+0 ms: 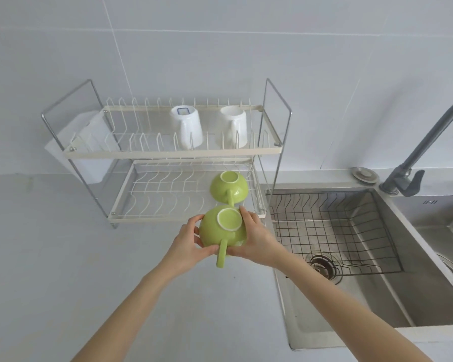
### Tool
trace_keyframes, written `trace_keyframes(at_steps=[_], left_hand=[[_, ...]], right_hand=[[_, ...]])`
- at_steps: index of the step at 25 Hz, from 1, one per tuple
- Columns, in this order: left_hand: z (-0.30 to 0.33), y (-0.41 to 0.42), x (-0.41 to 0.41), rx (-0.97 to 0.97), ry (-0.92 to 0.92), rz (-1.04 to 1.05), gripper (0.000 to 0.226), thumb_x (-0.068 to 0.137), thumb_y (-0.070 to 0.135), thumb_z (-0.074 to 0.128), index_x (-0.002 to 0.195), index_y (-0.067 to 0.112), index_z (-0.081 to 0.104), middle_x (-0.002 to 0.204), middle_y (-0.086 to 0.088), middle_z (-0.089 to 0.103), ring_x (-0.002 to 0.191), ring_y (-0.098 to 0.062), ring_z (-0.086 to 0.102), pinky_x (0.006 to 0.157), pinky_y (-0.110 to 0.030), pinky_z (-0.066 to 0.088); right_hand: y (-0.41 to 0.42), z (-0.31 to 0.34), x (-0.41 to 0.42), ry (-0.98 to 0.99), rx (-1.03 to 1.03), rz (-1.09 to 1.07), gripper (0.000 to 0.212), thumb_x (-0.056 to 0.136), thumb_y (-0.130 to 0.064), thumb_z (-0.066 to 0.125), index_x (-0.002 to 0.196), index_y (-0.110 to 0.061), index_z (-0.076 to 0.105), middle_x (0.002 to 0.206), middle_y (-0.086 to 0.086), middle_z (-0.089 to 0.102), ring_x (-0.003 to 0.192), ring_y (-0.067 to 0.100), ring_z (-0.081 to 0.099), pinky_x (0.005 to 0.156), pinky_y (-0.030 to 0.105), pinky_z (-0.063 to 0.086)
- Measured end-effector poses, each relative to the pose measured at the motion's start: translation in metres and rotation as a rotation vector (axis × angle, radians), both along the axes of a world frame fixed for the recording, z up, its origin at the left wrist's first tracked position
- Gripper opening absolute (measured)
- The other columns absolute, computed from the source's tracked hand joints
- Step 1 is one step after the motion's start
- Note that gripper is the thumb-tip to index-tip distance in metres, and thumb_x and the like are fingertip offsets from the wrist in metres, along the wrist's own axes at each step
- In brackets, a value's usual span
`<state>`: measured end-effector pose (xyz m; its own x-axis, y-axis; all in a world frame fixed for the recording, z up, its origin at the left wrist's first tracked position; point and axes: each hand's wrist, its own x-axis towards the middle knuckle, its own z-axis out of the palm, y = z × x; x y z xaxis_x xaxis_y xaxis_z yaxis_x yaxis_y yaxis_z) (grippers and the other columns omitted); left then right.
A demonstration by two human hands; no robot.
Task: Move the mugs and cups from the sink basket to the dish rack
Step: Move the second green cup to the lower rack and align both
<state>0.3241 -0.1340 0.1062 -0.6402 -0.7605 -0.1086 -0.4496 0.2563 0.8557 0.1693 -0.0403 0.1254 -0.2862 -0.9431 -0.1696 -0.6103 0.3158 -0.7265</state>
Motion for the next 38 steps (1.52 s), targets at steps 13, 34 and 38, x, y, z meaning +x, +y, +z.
trace_keyframes(at_steps=[13,34,38], left_hand=[[-0.001,-0.100,0.008,-0.038,0.004,0.095,0.076,0.071,0.024,0.074,0.135,0.021,0.033,0.116,-0.009,0.053,0.086,-0.016,0.056,0.077,-0.022,0.039],[-0.026,-0.186,0.006,-0.139,-0.275,0.059,0.072,0.075,0.025,0.070,0.136,0.014,0.034,0.125,-0.021,0.047,0.109,-0.035,0.046,0.097,-0.039,0.038],[-0.020,-0.187,0.005,-0.126,-0.316,0.048,0.069,0.080,0.022,0.063,0.138,0.009,0.027,0.130,-0.022,0.043,0.116,-0.036,0.042,0.105,-0.041,0.032]], right_hand=[[-0.116,0.006,0.004,0.093,-0.046,0.064,0.104,0.067,-0.036,0.078,0.146,-0.018,0.012,0.149,0.004,0.027,0.136,0.023,0.030,0.110,0.034,0.026],[-0.211,-0.025,-0.001,0.311,0.161,0.195,0.085,0.073,-0.044,0.069,0.139,-0.013,0.024,0.139,0.013,0.041,0.129,0.030,0.037,0.099,0.040,0.038],[-0.196,-0.009,-0.015,0.292,0.015,0.183,0.074,0.080,-0.034,0.064,0.141,-0.015,0.026,0.146,0.009,0.037,0.133,0.029,0.034,0.105,0.031,0.028]])
